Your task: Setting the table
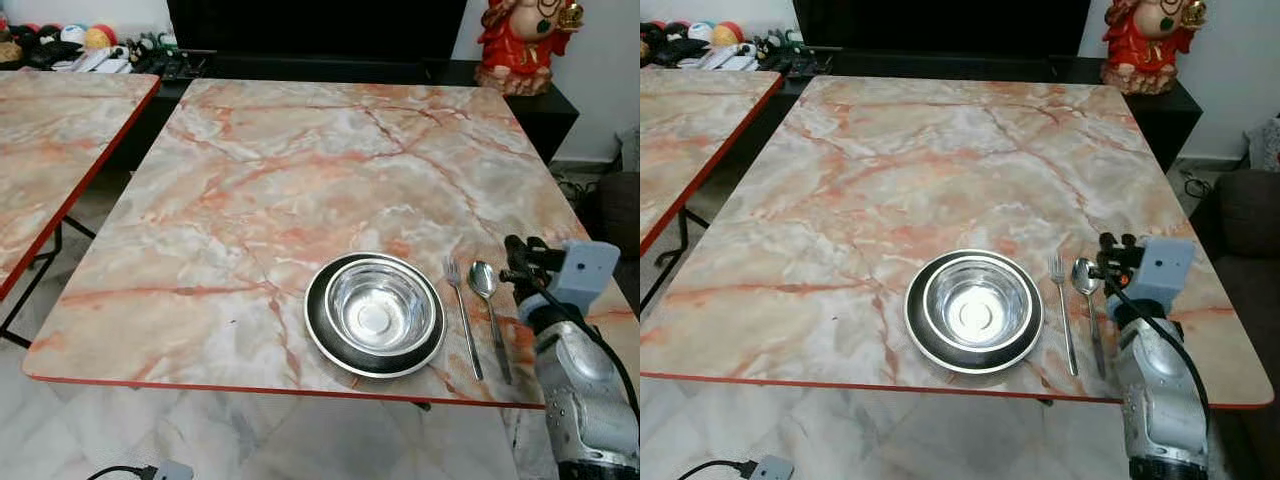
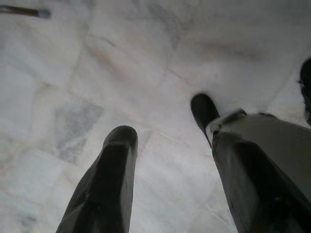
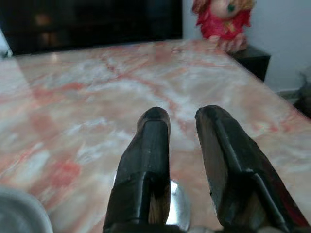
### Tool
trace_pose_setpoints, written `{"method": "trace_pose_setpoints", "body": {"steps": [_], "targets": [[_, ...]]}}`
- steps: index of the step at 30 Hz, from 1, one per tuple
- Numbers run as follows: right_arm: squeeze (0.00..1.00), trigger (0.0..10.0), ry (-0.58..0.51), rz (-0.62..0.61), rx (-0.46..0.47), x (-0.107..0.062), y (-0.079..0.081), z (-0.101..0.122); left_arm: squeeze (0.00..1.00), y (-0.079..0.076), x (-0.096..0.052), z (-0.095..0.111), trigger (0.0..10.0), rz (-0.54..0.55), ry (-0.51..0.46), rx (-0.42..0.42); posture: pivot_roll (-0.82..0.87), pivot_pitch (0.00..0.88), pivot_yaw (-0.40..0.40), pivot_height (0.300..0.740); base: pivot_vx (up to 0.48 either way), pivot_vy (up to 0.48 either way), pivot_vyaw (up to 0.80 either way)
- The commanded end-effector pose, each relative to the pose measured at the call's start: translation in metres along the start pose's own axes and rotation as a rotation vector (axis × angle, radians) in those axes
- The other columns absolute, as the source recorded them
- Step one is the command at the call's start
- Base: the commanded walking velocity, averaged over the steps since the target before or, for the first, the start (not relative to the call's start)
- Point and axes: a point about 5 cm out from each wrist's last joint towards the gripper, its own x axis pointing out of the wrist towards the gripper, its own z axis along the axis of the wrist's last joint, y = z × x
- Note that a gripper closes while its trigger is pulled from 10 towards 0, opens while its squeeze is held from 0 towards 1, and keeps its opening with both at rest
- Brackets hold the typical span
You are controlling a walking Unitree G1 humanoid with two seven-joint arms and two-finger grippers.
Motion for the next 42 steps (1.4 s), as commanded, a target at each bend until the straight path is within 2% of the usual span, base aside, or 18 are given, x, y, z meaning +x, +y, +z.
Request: {"method": "trace_pose_setpoints", "body": {"steps": [1, 5, 10, 17, 24, 42], "targets": [[0.00, 10.0, -0.061, -0.015, -0.005, 0.000, -0.005, 0.011, 0.00, 0.003, 0.000, -0.002, 10.0, 0.008, 0.021, 0.009, -0.10, 0.070, 0.021, 0.740, 0.000, 0.000, 0.00], [0.00, 10.0, -0.058, -0.030, -0.018, -0.001, -0.006, 0.007, 0.00, 0.002, 0.002, 0.009, 10.0, 0.006, -0.002, 0.005, -0.11, 0.038, 0.022, 0.740, 0.000, 0.000, 0.00], [0.00, 10.0, -0.049, -0.028, -0.018, -0.004, -0.004, 0.002, 0.00, 0.000, 0.003, 0.012, 10.0, 0.001, -0.014, -0.001, -0.11, 0.025, 0.020, 0.740, 0.000, 0.000, 0.00], [0.00, 10.0, -0.045, 0.002, -0.026, -0.006, 0.005, -0.004, 0.00, -0.005, 0.001, -0.001, 10.0, -0.004, 0.023, -0.005, -0.09, 0.010, 0.012, 0.740, 0.000, 0.000, 0.00], [0.00, 10.0, -0.054, 0.026, -0.033, -0.005, 0.011, -0.003, 0.00, -0.008, 0.000, -0.006, 10.0, -0.004, 0.041, -0.016, -0.09, 0.005, 0.007, 0.740, 0.000, 0.000, 0.00], [0.00, 10.0, -0.066, 0.060, -0.037, -0.004, 0.020, -0.004, 0.00, -0.009, 0.000, -0.007, 10.0, -0.017, 0.041, -0.004, -0.08, 0.000, 0.008, 0.740, 0.000, 0.480, 0.00]]}}
